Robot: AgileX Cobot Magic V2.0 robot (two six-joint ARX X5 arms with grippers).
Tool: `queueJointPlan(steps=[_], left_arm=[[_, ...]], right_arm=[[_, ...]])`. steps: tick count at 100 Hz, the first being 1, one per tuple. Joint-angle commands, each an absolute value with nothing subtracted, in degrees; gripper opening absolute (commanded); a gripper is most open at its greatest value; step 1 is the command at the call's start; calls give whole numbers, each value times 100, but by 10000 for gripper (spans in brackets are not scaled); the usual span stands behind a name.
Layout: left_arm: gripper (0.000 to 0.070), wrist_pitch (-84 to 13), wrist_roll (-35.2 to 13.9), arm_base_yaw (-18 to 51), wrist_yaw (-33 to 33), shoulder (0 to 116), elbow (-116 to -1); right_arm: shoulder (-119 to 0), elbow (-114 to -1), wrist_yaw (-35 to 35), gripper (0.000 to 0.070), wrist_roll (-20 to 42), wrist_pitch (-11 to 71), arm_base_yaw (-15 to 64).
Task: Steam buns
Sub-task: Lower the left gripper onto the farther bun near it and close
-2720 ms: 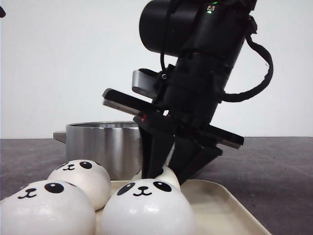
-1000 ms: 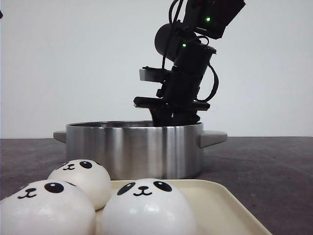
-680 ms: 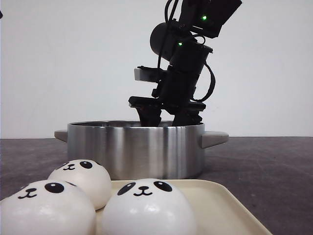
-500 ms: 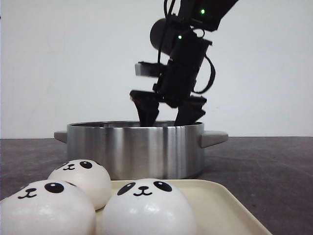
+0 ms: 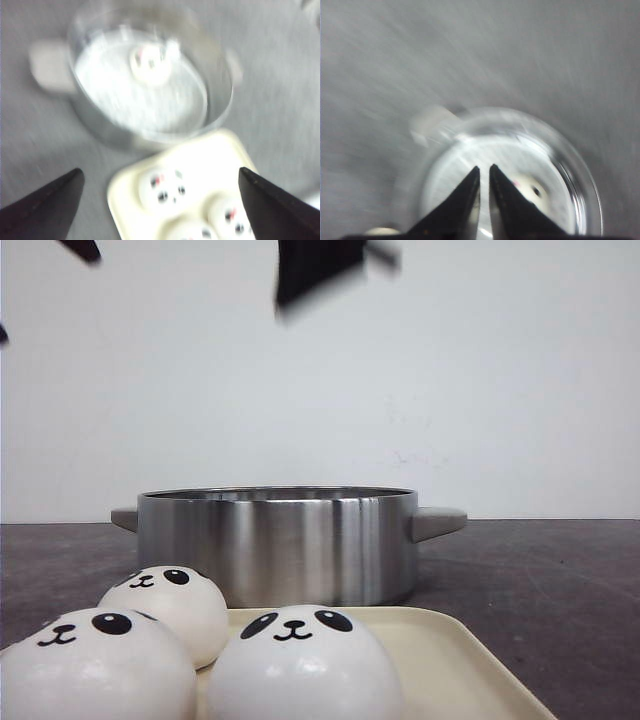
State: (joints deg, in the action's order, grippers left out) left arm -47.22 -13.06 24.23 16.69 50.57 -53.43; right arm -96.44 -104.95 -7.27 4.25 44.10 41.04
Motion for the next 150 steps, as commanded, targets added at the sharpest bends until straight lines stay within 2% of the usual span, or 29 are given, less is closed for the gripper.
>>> queueJointPlan(steps=[1, 24, 46, 69, 89, 102, 119, 123, 129, 132, 133, 137, 150], left_arm=[[595, -4746, -1481, 2569, 1699, 5339, -5424], [592, -4864, -2095, 3144, 1673, 6554, -5426], [591, -4652, -2080, 3559, 1608, 7518, -5426], [591, -4324, -2086, 3782, 1588, 8425, -5426], [576, -4228, -2084, 3795, 1441, 8927, -5426], [437, -4213, -2084, 3795, 1361, 9026, -5426], [426, -4038, -2132, 3795, 1140, 9026, -5426], [403, -4029, -2141, 3795, 1026, 9026, -5426], [271, -4042, -2130, 3795, 897, 9026, -5426], [172, -4051, -2110, 3795, 867, 9026, -5426], [116, -4053, -2080, 3795, 856, 9026, -5426], [0, -4056, -1992, 3795, 856, 9026, -5426], [10, -4036, -1885, 3795, 836, 9026, -5426]], right_arm=[[-9172, -10683, -633, 10, 340, 4370, 4351], [-7546, -10683, 475, 10, 338, 4381, 5293], [-6571, -10683, 1245, 10, 364, 4453, 5769], [-6163, -10683, 1940, 10, 434, 5096, 5780], [-6160, -10683, 2003, 10, 521, 5516, 5780], [-6176, -10680, 2001, 10, 548, 5640, 5780], [-6176, -10680, 1999, 10, 578, 5621, 5780], [-6176, -10680, 1999, 10, 578, 5621, 5780], [-6176, -10680, 1999, 10, 578, 5623, 5780], [-6176, -10680, 1999, 10, 576, 5623, 5780], [-6176, -10683, 1999, 10, 576, 5623, 5780], [-6176, -10683, 1999, 10, 576, 5623, 5780], [-6176, -10680, 1999, 10, 578, 5627, 5780]])
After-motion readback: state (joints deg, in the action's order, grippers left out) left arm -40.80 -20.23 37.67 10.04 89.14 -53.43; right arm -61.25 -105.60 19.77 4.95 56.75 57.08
